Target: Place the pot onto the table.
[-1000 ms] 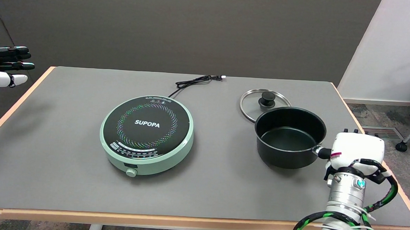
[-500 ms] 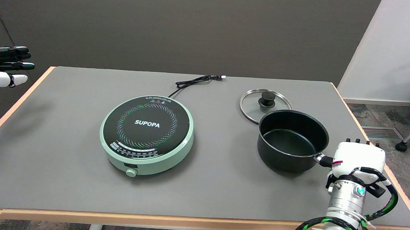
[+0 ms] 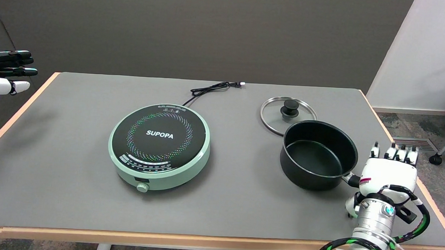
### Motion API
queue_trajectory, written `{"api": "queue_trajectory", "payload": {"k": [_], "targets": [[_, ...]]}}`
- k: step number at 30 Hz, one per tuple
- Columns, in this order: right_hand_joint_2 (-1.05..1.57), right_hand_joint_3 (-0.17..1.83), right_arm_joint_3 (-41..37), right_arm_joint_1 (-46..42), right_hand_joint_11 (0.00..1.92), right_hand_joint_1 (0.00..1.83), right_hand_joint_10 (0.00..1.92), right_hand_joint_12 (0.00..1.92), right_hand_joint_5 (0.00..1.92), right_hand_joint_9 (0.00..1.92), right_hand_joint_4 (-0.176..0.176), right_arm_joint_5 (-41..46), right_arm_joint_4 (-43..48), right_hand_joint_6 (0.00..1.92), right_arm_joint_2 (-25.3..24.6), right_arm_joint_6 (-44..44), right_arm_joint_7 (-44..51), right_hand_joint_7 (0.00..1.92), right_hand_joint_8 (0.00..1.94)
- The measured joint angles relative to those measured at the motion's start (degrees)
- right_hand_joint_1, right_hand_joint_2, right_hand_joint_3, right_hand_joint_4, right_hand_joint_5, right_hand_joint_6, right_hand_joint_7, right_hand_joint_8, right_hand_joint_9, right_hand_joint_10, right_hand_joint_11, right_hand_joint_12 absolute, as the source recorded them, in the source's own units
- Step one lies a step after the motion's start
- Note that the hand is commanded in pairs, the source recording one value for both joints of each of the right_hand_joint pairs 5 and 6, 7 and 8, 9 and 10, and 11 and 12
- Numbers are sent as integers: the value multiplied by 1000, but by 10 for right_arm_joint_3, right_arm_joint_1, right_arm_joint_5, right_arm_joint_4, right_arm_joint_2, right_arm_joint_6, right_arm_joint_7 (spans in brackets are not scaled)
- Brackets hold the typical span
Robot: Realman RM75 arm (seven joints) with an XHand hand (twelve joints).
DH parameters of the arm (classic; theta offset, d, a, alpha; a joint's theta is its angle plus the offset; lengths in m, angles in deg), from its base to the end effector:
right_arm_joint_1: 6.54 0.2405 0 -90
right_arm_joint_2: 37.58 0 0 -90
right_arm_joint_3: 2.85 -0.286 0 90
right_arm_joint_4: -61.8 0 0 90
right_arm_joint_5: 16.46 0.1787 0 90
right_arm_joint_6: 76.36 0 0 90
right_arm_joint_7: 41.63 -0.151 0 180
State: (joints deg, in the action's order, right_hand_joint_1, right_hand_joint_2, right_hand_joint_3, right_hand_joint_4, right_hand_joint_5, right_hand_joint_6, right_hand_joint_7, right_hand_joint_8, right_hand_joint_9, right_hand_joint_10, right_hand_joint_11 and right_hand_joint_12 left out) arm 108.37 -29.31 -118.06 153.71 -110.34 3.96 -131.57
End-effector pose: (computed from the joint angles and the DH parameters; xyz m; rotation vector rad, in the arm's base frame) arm -0.2961 -0.1382 0.3740 0.6321 0.3806 -0.4072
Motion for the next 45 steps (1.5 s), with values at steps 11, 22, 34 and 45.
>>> {"api": "queue_trajectory", "payload": {"k": [11,22,34,45], "targets": [[-662,93,3,-2,183,812,183,183,183,183,43,0,17,183,1,1,-2,183,183],[-546,-38,14,-2,64,780,64,64,64,64,48,-38,46,64,3,-18,-14,64,64],[-54,-16,30,20,0,751,0,0,0,0,3,-110,99,0,13,-70,-33,0,0],[116,258,32,62,54,882,54,54,54,54,-7,-140,127,54,35,-89,-44,54,54]]}}
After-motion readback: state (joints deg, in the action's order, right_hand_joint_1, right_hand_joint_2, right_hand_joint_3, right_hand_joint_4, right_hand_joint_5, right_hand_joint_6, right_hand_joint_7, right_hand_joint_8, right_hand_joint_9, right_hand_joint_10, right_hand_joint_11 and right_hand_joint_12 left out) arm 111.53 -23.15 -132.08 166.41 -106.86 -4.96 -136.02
